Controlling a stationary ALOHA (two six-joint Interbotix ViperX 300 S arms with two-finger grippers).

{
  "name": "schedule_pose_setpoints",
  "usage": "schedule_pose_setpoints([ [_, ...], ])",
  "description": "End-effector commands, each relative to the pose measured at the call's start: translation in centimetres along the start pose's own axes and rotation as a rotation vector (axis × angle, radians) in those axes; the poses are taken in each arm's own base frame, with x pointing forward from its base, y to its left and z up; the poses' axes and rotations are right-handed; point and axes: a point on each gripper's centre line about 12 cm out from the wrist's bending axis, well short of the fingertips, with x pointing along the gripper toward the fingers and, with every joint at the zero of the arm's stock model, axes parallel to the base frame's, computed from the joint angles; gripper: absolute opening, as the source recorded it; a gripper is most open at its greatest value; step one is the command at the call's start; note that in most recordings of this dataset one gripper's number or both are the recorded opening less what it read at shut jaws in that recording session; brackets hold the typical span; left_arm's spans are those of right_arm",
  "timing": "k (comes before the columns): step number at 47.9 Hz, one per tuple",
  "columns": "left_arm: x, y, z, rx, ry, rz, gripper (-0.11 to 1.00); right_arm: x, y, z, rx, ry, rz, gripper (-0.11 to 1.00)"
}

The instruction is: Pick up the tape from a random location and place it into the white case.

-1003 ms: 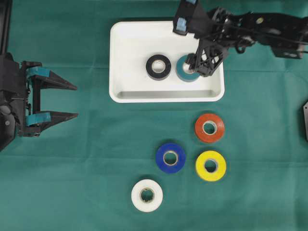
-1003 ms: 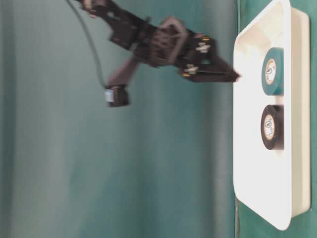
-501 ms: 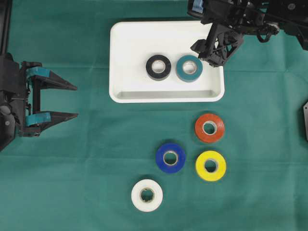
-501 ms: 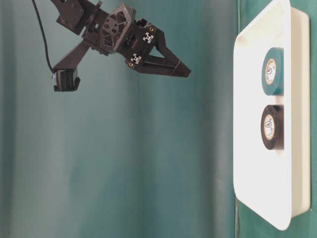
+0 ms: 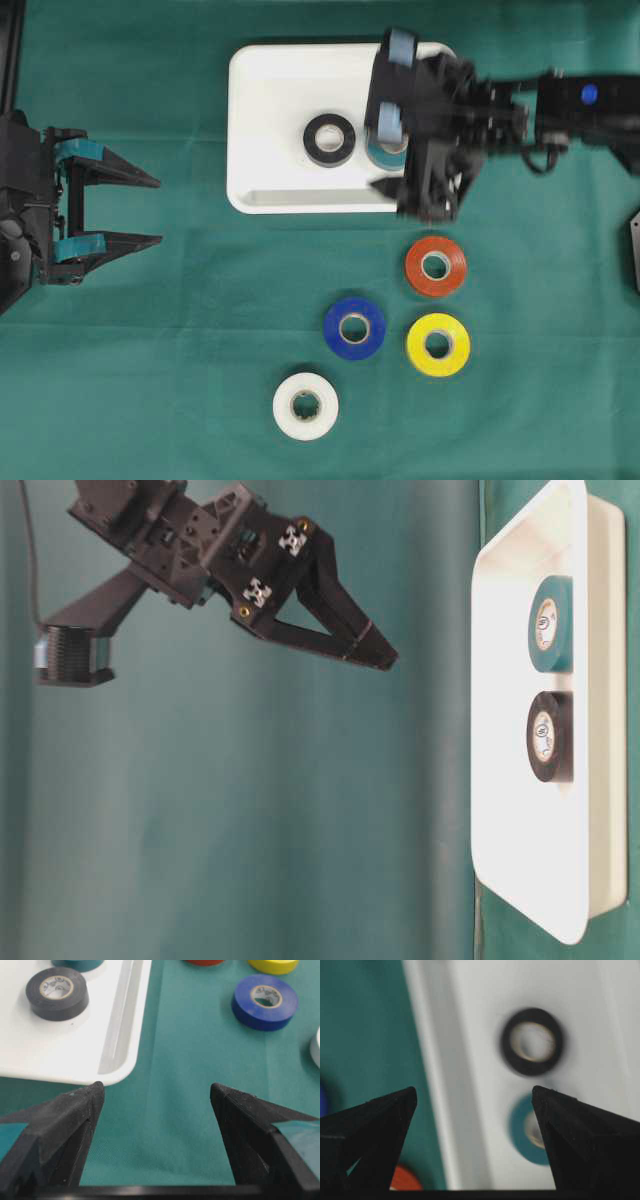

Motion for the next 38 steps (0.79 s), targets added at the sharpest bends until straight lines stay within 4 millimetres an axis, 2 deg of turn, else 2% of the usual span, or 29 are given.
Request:
schedule_pose_setpoints([
  [1, 0.1, 0.0, 0.7, -0.003, -0.017, 0.002, 0.84, -1.2, 1.1, 0.9, -0.016, -0.057, 0.027, 0.91],
  [11, 0.1, 0.0, 0.7, -0.004, -0.017, 0.002, 0.84, -2.2, 1.0, 0.2, -0.015, -0.061, 0.029, 0.91],
  [23, 0.1, 0.0, 0.7, -0.006, -0.017, 0.002, 0.84, -6.1, 0.5, -1.8, -0.013, -0.134, 0.038, 0.91],
  [38, 0.1, 0.0, 0.8, -0.009, -0.019, 0.002, 0.84, -11.4, -0.3, -6.0, -0.007, -0.305, 0.066, 0.91],
])
